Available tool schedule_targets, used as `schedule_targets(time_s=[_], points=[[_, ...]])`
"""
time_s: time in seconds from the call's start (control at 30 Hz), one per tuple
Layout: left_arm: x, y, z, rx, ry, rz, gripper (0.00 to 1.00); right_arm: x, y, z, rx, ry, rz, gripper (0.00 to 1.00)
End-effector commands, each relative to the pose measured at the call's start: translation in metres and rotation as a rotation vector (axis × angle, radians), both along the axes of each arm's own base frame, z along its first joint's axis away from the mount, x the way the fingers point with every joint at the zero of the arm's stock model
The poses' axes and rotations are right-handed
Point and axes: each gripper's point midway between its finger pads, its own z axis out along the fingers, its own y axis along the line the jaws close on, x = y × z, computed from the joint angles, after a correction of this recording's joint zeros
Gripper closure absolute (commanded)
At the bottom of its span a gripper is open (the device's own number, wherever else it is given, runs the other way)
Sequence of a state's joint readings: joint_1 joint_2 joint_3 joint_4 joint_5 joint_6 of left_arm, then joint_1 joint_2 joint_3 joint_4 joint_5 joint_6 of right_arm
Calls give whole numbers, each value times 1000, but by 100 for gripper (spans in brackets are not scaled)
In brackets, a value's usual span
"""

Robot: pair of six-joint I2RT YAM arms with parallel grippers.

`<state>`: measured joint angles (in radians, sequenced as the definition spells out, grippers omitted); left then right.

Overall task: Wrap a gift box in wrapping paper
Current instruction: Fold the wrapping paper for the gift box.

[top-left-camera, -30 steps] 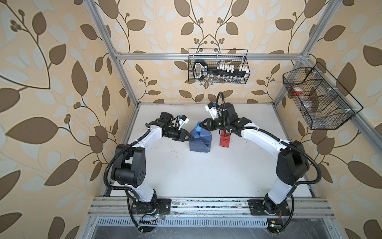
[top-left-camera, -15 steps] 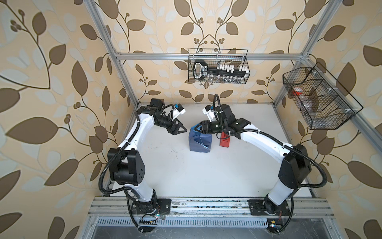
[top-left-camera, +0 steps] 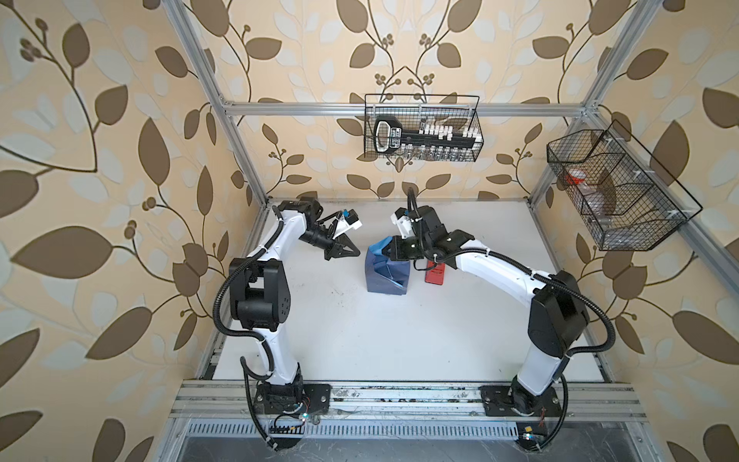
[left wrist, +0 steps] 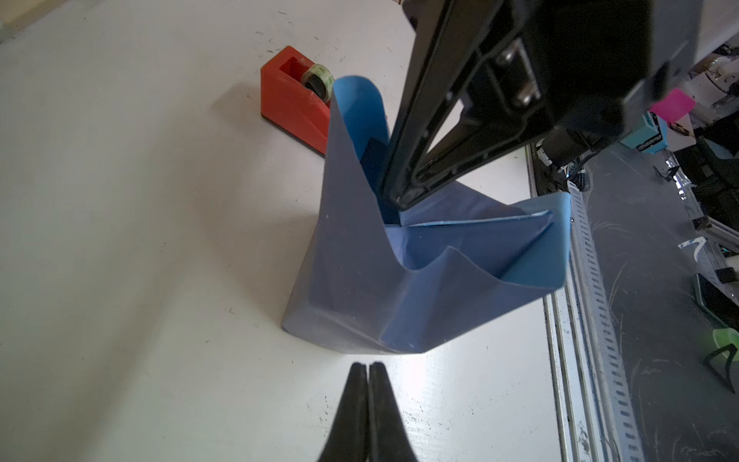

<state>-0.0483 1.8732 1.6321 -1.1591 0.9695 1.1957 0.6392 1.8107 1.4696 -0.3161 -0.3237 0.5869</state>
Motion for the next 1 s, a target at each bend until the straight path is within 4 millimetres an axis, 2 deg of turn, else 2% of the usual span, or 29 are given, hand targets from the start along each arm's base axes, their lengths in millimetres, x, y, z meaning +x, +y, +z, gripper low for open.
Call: schedule_targets(time_s=[0.0, 0.1, 0.27, 0.37, 0.57, 0.8, 0.97], points=[[-6, -11, 11, -62, -19, -23, 100, 11, 6, 1, 3, -23, -34, 100], [1, -14, 9, -58, -31, -3, 100, 17, 7, -2, 7, -25, -63, 100], [0, -26, 10, -71, -41, -25, 100, 26, 10, -7, 18, -39, -109, 100], [12, -29, 9, -87, -45, 12, 100, 32, 12, -7, 34, -52, -128, 100], [2, -43, 13, -102, -31, -21, 100, 42, 21, -2, 82, -67, -139, 100], [4, -49, -6, -64, 0, -1, 100, 39, 29, 9, 129, -86, -105, 100], [7, -47, -2, -24, 0, 50, 100, 28, 17, 18, 107, -95, -81, 100]])
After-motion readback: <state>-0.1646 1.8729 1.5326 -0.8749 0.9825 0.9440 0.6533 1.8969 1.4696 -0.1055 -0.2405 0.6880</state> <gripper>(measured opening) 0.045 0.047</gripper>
